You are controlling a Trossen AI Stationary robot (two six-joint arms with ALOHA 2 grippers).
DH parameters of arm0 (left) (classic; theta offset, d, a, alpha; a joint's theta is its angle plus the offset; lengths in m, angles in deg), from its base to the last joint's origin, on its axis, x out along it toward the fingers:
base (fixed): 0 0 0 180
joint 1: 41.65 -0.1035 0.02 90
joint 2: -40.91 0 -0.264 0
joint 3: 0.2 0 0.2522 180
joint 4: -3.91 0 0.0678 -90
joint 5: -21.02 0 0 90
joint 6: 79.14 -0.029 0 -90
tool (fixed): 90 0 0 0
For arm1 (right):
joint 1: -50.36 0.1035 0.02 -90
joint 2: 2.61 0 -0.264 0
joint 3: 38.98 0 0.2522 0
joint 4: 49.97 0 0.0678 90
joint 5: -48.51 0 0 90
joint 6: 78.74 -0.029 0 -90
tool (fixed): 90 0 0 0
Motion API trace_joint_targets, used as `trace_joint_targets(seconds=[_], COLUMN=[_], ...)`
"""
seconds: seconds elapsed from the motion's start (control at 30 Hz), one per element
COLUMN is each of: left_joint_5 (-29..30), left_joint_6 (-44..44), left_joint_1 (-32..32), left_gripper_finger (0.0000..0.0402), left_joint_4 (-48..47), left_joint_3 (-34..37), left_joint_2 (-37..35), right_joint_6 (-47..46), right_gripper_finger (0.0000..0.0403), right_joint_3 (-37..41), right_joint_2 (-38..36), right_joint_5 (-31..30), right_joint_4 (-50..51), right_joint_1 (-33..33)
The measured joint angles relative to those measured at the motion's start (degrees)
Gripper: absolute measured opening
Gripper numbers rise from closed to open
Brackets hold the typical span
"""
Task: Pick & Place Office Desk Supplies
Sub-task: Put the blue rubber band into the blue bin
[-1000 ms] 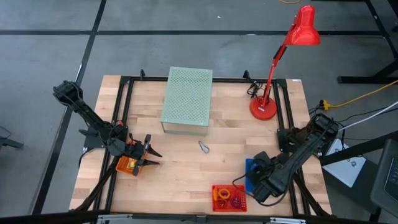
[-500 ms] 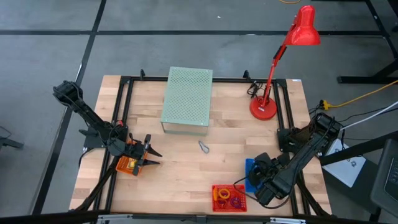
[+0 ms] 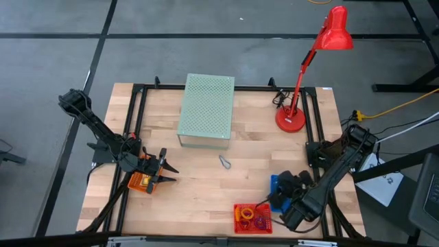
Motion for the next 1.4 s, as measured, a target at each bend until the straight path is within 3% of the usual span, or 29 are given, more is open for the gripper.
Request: trace_joint_targets(seconds=[0.17,0.27,0.4,0.7,0.93,1.2,1.3,1.4], left_joint_5=[0.0,0.0,0.0,-0.1,-0.1,-0.1,0.0,0.0], left_joint_6=[0.0,0.0,0.1,0.5,1.0,1.5,1.5,1.5], left_joint_1=[0.0,0.0,0.0,0.0,0.0,0.0,0.0,0.0], left_gripper_finger=[0.0143,0.0143,0.0143,0.0143,0.0143,0.0143,0.0143,0.0143], left_joint_4=[0.0,0.0,0.0,0.0,-0.5,-1.3,-1.3,-1.3], left_joint_3=[0.0,0.0,0.0,0.0,0.0,0.0,0.0,0.0], left_joint_2=[0.0,0.0,0.0,0.0,0.0,0.0,0.0,0.0], right_joint_6=[10.7,23.2,39.4,63.9,71.1,71.1,70.4,69.8], right_gripper_finger=[0.0205,0.0205,0.0205,0.0205,0.0205,0.0202,0.0175,0.0117], right_joint_3=[-0.5,-0.5,-0.6,-0.5,-0.5,-0.8,-0.6,-0.5], right_joint_2=[0.0,0.2,1.8,8.3,16.3,18.6,18.1,17.9], right_joint_5=[-12.5,-15.0,-13.1,0.7,9.2,8.6,8.6,8.6], right_joint_4=[-14.2,-26.5,-36.9,-47.2,-52.0,-53.6,-54.0,-54.1], right_joint_1=[-3.2,-7.7,-15.2,-29.9,-35.4,-37.0,-37.0,-37.0])
